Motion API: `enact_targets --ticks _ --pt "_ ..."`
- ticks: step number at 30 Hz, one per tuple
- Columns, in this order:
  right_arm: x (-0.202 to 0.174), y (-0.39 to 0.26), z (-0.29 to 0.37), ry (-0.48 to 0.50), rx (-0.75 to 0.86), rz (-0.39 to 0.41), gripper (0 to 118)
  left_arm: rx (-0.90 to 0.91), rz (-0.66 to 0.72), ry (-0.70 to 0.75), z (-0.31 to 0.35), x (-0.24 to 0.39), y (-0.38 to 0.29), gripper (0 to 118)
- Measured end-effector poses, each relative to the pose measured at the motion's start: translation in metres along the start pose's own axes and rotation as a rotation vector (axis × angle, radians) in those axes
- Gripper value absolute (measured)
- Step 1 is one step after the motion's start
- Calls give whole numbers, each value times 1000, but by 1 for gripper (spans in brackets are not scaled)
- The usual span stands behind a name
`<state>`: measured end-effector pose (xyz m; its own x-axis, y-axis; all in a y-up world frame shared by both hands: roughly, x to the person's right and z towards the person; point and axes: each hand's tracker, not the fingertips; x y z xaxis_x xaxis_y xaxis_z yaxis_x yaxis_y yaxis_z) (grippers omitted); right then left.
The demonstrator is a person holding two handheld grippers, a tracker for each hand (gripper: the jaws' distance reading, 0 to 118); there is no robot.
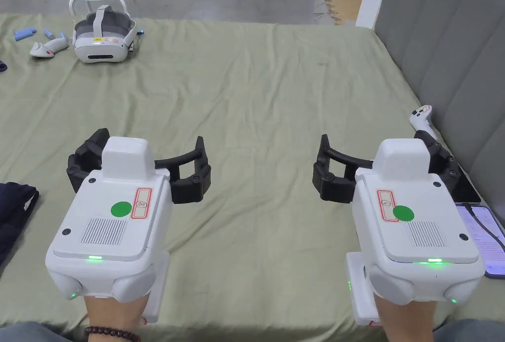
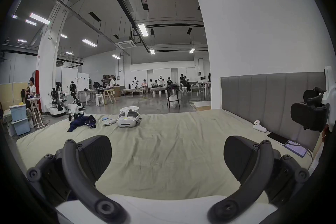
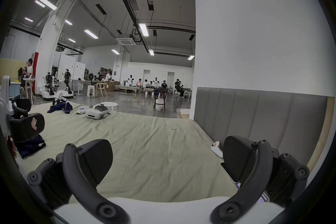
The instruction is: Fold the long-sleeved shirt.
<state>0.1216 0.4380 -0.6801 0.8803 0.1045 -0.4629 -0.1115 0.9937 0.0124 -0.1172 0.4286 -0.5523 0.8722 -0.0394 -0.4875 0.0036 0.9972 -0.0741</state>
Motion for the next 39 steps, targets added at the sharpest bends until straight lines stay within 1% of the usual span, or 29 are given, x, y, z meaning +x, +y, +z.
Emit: enact_targets --ticks 4,15,20,25,31,39 --pt "1 -1 -2 12 -2 -13 118 5 -1 -12 2 1 0 111" --pt "4 -4 -2 -20 -6 -5 118 1 16 -42 3 0 -1 111" --pt "5 -5 -3 -10 -13 -22 118 3 6 -40 3 1 0 111" --pt "3 -6 -1 0 -13 -19 118 8 1 -30 5 1 -2 111" --pt "3 -6 -1 -15 -10 -9 118 13 5 -23 6 -1 -2 111" --pt "12 -10 0 -15 6 -20 118 19 6 -6 5 -10 -3 111"
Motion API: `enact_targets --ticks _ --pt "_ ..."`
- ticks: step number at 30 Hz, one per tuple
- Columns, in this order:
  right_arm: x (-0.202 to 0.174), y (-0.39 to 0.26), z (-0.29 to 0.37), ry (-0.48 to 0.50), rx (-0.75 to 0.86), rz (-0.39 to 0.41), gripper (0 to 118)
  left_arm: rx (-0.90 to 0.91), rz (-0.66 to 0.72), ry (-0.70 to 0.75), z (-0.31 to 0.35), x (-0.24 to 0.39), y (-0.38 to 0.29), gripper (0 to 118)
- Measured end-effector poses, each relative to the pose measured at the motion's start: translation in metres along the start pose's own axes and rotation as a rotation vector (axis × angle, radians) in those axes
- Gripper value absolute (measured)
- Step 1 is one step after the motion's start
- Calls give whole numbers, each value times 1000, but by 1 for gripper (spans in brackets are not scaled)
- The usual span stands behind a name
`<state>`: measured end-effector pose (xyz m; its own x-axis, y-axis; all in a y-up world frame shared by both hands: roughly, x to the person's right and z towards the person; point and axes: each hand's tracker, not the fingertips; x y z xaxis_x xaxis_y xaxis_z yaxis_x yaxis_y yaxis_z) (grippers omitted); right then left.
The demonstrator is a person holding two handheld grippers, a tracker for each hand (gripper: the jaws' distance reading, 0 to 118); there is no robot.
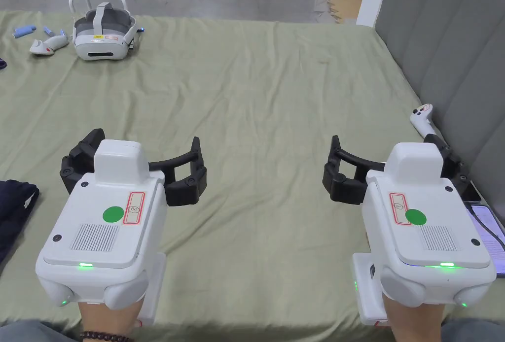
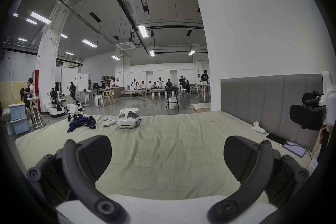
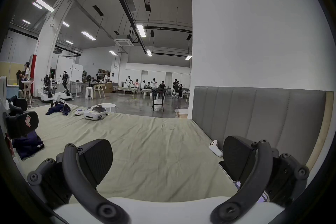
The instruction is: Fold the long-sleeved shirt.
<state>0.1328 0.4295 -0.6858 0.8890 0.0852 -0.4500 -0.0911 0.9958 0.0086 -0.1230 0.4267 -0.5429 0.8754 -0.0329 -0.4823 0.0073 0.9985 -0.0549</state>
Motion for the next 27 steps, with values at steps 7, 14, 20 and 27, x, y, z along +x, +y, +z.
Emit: enact_targets --ticks 7,14,20,27 --pt "4 -2 -2 20 48 -12 118 36 12 15 -1 -5 -2 111" --pt "3 -6 -1 6 74 30 118 69 -3 -3 -2 -10 -9 111" --pt "5 -6 -1 17 60 8 118 62 10 -3 -2 -10 -10 111" --pt "6 -7 -2 3 51 9 118 46 0 -16 -3 -6 -7 111"
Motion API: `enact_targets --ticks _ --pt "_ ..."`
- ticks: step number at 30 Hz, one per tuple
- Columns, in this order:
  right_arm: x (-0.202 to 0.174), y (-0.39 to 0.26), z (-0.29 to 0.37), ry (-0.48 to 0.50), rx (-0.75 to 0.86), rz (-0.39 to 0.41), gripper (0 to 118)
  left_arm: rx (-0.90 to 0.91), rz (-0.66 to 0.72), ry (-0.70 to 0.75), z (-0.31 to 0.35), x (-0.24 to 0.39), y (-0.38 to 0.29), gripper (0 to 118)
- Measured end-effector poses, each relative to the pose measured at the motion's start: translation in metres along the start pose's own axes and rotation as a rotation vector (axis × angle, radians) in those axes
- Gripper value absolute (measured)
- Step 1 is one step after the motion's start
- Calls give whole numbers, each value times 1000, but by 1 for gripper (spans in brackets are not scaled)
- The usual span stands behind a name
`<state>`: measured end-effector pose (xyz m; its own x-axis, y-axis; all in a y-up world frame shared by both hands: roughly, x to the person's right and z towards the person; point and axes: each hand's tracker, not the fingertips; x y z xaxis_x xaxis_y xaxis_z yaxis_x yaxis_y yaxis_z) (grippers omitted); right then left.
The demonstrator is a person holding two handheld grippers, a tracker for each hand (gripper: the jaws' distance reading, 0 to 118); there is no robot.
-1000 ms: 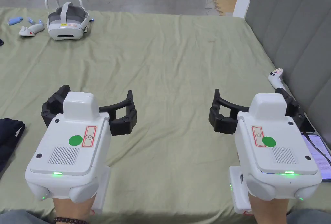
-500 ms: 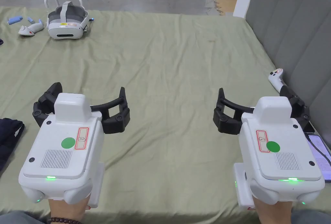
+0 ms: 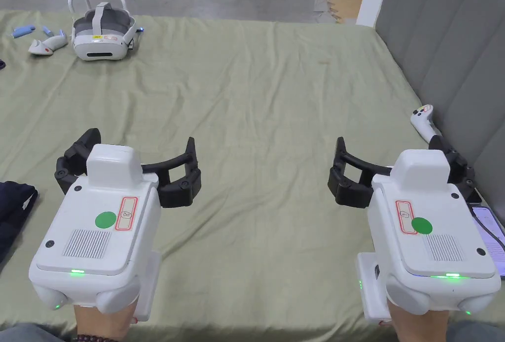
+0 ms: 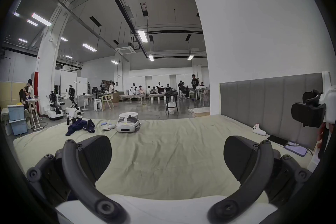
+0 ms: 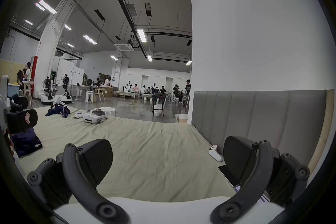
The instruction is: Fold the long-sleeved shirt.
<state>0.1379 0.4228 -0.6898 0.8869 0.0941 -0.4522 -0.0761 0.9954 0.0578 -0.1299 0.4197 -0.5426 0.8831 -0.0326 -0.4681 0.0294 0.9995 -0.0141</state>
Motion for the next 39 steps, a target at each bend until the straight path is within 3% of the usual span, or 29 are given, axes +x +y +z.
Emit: enact_targets --ticks 6,13,16,22,27,33,39 --pt "-2 0 0 43 -10 -2 118 0 16 -16 0 -1 -2 111" --pt "-4 -1 0 27 -27 -5 118 -1 1 -16 0 -2 -3 111" --pt "-6 2 -1 -30 -69 16 118 -5 3 -4 -1 -2 -1 111" --pt "0 7 0 60 -53 -60 118 -9 -6 2 -1 -3 0 111" --pt "1 21 -7 108 -237 -124 118 -31 11 8 -3 -4 4 111" --pt "3 38 -11 2 -354 -204 118 -27 -4 8 -3 -3 4 111" --pt "1 28 -19 -47 -368 -78 118 -32 3 7 -3 -3 4 111"
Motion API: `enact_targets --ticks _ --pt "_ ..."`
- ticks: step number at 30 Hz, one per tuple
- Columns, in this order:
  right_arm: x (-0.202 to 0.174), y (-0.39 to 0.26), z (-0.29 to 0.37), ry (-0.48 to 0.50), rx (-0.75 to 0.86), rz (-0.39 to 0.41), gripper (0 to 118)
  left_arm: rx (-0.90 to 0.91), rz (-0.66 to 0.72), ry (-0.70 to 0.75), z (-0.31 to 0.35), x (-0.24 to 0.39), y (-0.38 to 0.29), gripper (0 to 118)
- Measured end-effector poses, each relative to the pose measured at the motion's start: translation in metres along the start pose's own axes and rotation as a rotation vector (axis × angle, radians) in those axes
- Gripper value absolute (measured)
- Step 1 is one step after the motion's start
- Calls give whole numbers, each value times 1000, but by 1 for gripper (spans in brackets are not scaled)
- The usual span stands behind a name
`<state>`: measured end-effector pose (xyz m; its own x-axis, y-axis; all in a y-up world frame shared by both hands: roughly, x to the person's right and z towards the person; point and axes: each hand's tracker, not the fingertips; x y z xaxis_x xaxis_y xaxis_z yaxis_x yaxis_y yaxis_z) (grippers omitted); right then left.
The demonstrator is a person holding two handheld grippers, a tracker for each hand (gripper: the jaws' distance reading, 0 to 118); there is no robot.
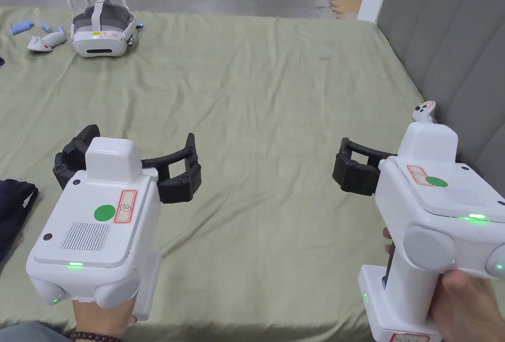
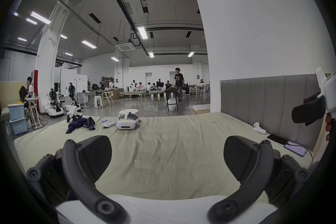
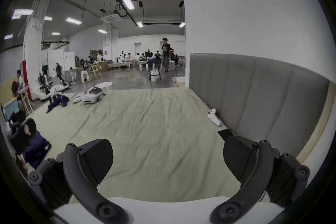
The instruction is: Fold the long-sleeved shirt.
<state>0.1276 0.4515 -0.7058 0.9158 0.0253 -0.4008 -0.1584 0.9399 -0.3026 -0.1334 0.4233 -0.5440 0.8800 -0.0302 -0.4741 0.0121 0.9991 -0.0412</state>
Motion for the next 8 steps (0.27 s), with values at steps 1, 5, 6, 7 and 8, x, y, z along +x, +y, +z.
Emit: enact_targets --ticks 1,5,6,7,8 --pt "-1 -1 -2 -11 2 -5 118 0 0 -1 0 0 0 111" --pt "6 3 4 13 -9 -73 118 -2 0 -6 0 0 0 111" --pt "8 3 5 26 -8 -91 118 0 -1 -6 0 0 0 111" --pt "10 3 6 45 7 -103 118 -1 -3 -5 1 0 0 111" --pt "12 3 6 83 27 -98 118 -4 -2 -2 1 0 0 111"
